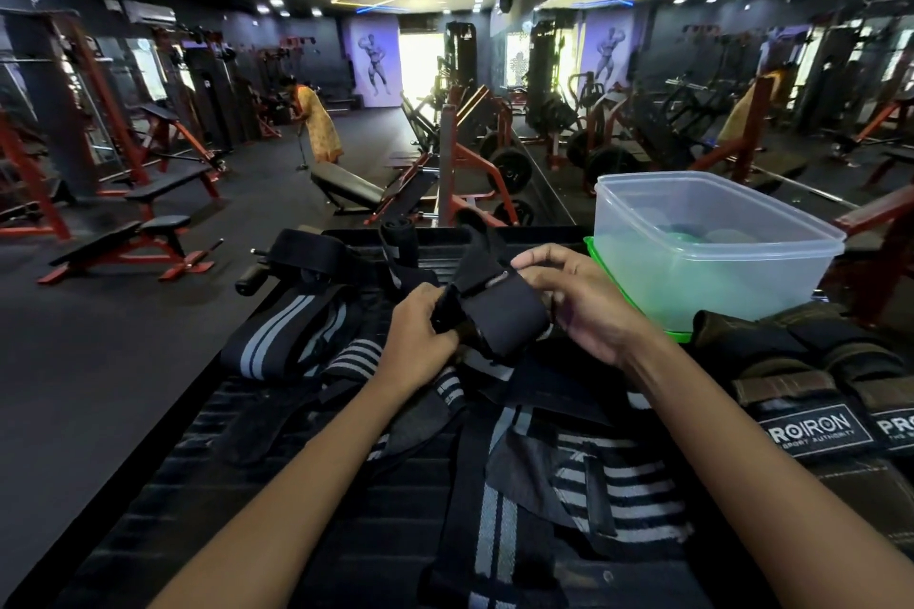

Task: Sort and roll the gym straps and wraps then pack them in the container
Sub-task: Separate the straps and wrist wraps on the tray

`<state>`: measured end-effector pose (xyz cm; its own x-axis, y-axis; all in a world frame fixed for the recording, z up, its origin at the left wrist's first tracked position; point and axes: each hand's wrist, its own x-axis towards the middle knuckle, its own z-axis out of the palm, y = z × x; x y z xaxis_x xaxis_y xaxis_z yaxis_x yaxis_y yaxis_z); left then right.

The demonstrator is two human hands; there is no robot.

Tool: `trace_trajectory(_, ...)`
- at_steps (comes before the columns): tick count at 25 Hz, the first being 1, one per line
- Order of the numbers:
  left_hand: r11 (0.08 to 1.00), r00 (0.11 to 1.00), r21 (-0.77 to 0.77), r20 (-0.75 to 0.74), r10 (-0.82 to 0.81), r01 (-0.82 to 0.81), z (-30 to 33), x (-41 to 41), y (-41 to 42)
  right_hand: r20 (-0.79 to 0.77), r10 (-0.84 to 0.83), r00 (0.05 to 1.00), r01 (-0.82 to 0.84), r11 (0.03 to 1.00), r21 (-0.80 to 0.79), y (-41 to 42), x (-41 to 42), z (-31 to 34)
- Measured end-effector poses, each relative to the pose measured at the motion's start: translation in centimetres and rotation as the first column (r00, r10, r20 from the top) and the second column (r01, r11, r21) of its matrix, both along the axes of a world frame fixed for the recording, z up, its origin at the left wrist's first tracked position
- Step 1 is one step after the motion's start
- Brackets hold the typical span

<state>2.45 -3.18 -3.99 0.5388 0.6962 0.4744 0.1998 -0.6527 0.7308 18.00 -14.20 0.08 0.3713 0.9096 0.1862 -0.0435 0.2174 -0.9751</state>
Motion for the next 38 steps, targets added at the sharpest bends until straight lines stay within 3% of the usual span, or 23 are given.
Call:
trace_trajectory(3,0.981,0.991,0.182,0.123,0.052,-0.074,-0.1,-0.1,0.2,0.160,0.079,0.984,-0.068,0.995,-0.074,-0.2,-0.9,0.0)
trace_trajectory(6,0.952,0.975,0.289,0.221,0.033,-0.098,0.2,-0.3,0.1,0.450,-0.041,0.892,0.092,0.992,-0.092,0.4,-0.9,-1.4)
trace_trajectory(7,0.941,0.973,0.328,0.231,0.011,-0.089,0.2,-0.2,0.0,0.410,-0.051,0.911,0.092,0.992,-0.083,0.6,-1.3,-1.6)
trace_trajectory(9,0.922,0.972,0.383,0.233,-0.034,-0.060,0.4,0.1,-0.4,0.087,0.026,0.996,-0.018,0.995,-0.095,0.4,-2.0,-1.5)
trace_trajectory(11,0.914,0.970,0.404,0.234,-0.062,-0.039,0.5,0.2,-0.6,-0.191,0.157,0.969,-0.179,0.978,-0.104,0.2,-2.3,-1.1)
trace_trajectory(13,0.918,0.968,0.395,0.226,-0.105,0.008,1.0,0.1,-0.6,-0.272,0.167,0.948,-0.196,0.977,-0.085,0.2,-2.1,-0.7)
trace_trajectory(16,0.932,0.952,0.293,0.149,-0.266,0.214,1.7,-0.3,-0.5,-0.290,0.134,0.948,-0.158,0.986,-0.061,0.1,-1.8,-0.3)
trace_trajectory(19,0.926,0.925,0.086,0.069,-0.374,0.368,1.6,-0.5,0.4,-0.265,0.167,0.950,-0.205,0.971,-0.123,-0.4,-1.6,-0.3)
trace_trajectory(21,0.932,0.931,0.028,0.023,-0.363,0.362,1.5,-0.5,0.7,-0.242,0.199,0.950,-0.242,0.956,-0.165,-0.4,-1.3,-0.5)
trace_trajectory(25,0.949,0.952,0.093,-0.084,-0.294,0.301,1.5,-0.7,0.7,-0.231,0.191,0.954,-0.230,0.960,-0.158,-0.5,-1.6,-0.4)
trace_trajectory(27,0.939,0.935,0.039,-0.114,-0.336,0.343,1.9,-1.1,0.7,-0.268,0.188,0.945,-0.230,0.964,-0.136,-0.5,-1.5,-0.3)
trace_trajectory(30,0.874,0.914,-0.270,0.084,-0.397,0.405,3.0,-1.8,-0.2,-0.352,0.196,0.915,-0.231,0.971,-0.061,-0.4,-1.3,-0.2)
trace_trajectory(32,0.828,0.915,-0.392,0.224,-0.337,0.401,2.8,-1.6,-0.5,-0.389,0.209,0.897,-0.234,0.972,-0.017,-0.3,-1.4,-0.2)
trace_trajectory(35,0.747,0.864,-0.471,0.420,-0.278,0.469,2.4,-0.4,-0.8,-0.403,0.249,0.881,-0.269,0.963,0.007,-0.1,-1.5,-0.6)
trace_trajectory(38,0.796,0.834,-0.431,0.528,-0.159,0.424,2.2,0.1,-0.7,-0.407,0.318,0.856,-0.331,0.943,0.041,0.3,-1.3,-1.3)
